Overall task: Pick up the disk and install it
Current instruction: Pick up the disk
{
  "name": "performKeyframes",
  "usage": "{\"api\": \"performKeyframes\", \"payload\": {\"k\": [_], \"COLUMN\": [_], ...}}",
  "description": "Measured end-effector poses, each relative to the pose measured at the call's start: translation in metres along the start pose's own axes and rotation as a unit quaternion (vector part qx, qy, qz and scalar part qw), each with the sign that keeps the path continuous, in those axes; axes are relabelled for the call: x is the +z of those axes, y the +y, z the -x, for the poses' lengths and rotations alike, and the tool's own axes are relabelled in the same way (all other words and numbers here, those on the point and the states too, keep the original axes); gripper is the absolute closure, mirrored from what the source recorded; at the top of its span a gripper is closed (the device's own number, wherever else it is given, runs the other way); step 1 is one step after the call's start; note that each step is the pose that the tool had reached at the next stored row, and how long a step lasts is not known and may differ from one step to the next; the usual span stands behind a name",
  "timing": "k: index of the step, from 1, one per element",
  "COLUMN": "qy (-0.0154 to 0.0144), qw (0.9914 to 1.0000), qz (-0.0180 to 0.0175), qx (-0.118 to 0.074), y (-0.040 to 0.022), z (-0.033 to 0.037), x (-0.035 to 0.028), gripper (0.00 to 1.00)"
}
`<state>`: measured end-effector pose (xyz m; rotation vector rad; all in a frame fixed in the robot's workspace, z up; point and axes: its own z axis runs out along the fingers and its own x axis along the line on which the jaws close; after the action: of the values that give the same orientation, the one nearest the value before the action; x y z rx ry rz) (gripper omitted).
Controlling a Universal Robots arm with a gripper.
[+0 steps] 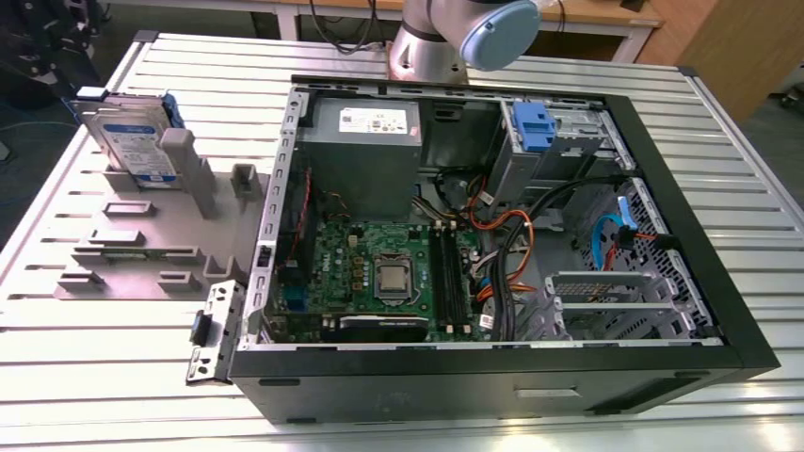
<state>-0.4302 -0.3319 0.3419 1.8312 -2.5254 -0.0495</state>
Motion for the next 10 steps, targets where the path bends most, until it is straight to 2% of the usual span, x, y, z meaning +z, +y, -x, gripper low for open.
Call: {"api": "performKeyframes", "payload": {"k": [4,6,10], "qy": [0.0008,0.0001,0.0001], "qw": [0.99977,0.99972,0.99916], "qz": [-0.0003,-0.003,-0.0048], "qx": [-0.022,-0.024,-0.041], "y": [0.0006,0.0014,0.0013], "z": [-0.0002,-0.0006,-0.0006], "x": [0.0016,0.003,0.005], "gripper": [0.58,0.58,0.58]}}
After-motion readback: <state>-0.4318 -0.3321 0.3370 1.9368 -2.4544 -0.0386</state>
